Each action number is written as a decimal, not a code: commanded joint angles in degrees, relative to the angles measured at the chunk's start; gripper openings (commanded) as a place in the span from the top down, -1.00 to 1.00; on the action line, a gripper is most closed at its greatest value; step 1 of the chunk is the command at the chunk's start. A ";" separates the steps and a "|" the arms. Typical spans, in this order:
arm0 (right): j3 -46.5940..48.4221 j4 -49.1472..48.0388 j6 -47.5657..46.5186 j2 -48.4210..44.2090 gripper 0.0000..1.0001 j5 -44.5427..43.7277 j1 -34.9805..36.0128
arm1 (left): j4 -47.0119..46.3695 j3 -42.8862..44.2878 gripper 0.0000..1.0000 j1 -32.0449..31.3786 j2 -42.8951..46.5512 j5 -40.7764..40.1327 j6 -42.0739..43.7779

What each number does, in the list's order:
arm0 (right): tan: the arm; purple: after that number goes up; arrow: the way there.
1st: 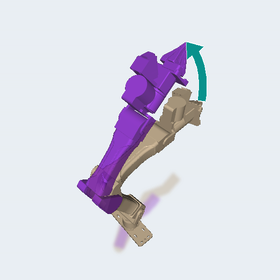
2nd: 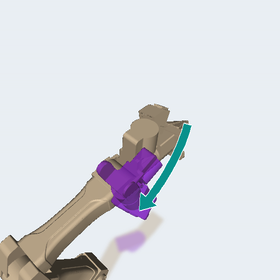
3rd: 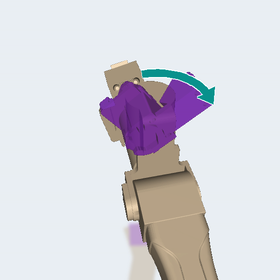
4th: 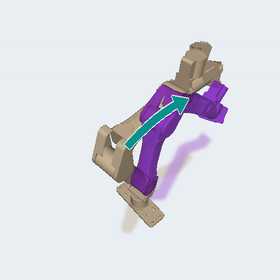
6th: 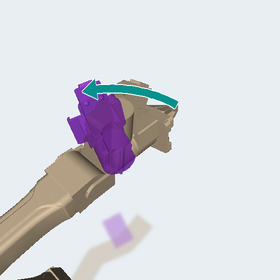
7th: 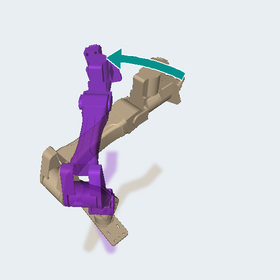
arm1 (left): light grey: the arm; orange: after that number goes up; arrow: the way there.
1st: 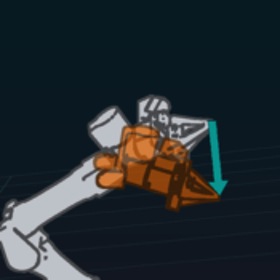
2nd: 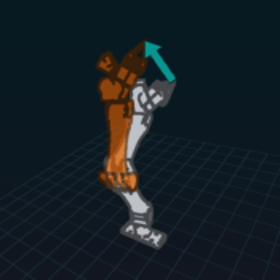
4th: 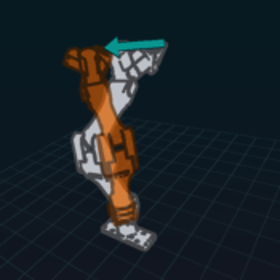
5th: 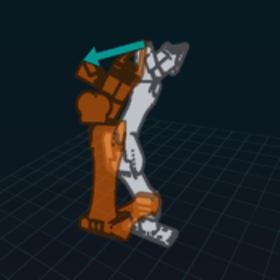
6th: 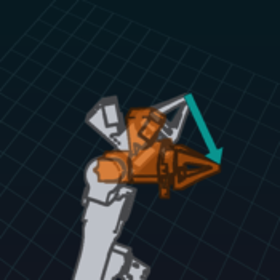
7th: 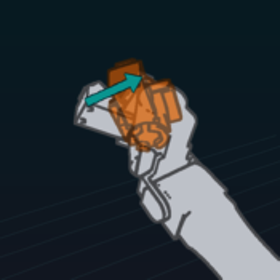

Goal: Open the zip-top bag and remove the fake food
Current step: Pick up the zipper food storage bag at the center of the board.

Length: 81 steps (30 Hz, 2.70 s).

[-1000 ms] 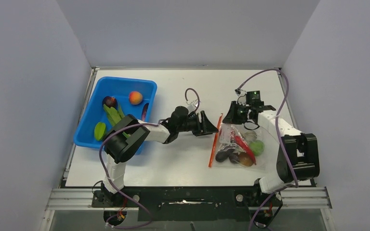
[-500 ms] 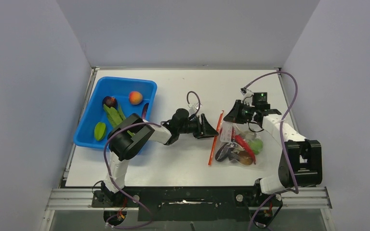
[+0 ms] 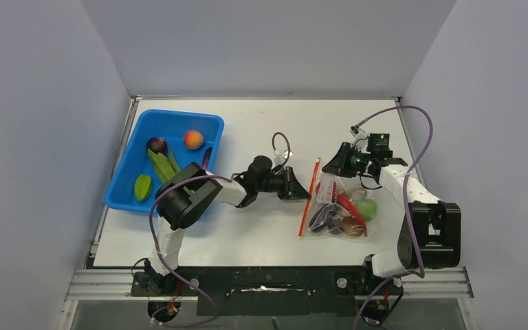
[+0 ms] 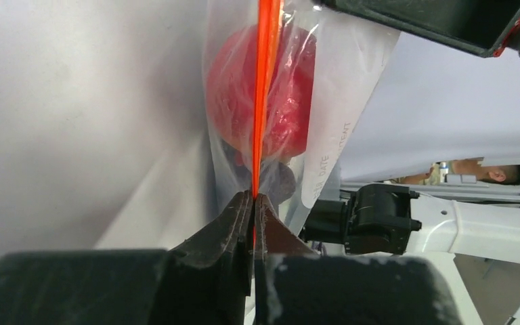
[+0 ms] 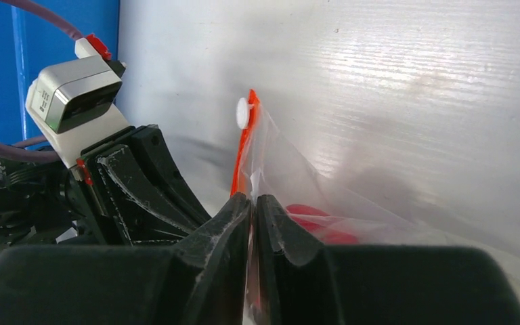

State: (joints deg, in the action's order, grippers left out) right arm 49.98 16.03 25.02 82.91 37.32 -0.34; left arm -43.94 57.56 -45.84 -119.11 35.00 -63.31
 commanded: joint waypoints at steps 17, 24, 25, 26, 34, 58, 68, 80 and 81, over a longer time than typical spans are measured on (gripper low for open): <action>-3.21 -14.94 -5.12 -29.42 -0.46 -4.30 -8.56 | 76.91 35.02 1.00 0.91 24.33 -11.13 53.23; -8.32 -23.06 -9.75 -34.56 -0.45 4.78 -8.45 | 90.62 43.25 1.00 0.55 26.73 -14.13 60.51; -8.32 -23.32 -10.45 -34.26 -0.45 6.63 -8.46 | 92.35 44.62 1.00 0.39 26.74 -14.08 61.42; -8.38 -23.81 -10.44 -34.01 -0.44 8.16 -8.33 | 94.52 46.30 1.00 -0.03 26.49 -13.56 62.72; -5.93 -18.64 -24.43 -29.67 -0.44 22.62 0.48 | 113.20 53.83 1.00 -3.49 23.24 -16.90 73.19; -6.64 -26.02 -33.07 -23.29 -0.65 34.10 15.10 | 92.29 26.76 1.00 -3.81 48.64 -13.02 90.86; -5.90 -26.37 -35.31 -19.01 -0.67 29.28 16.60 | 93.53 26.73 1.00 -3.79 48.35 -12.11 93.08; -5.20 -21.90 -38.84 -16.70 -0.68 36.84 17.20 | 93.38 23.32 1.00 -3.81 48.16 -10.63 101.02; -5.08 -21.46 -39.49 -16.39 -0.68 36.79 17.28 | 93.27 23.30 1.00 -3.75 48.18 -10.58 101.23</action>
State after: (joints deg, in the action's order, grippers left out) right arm 42.17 -5.91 -11.49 65.25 70.63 16.25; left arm 53.28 80.05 -49.71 -71.79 21.39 34.46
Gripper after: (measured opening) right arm 0.842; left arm 0.013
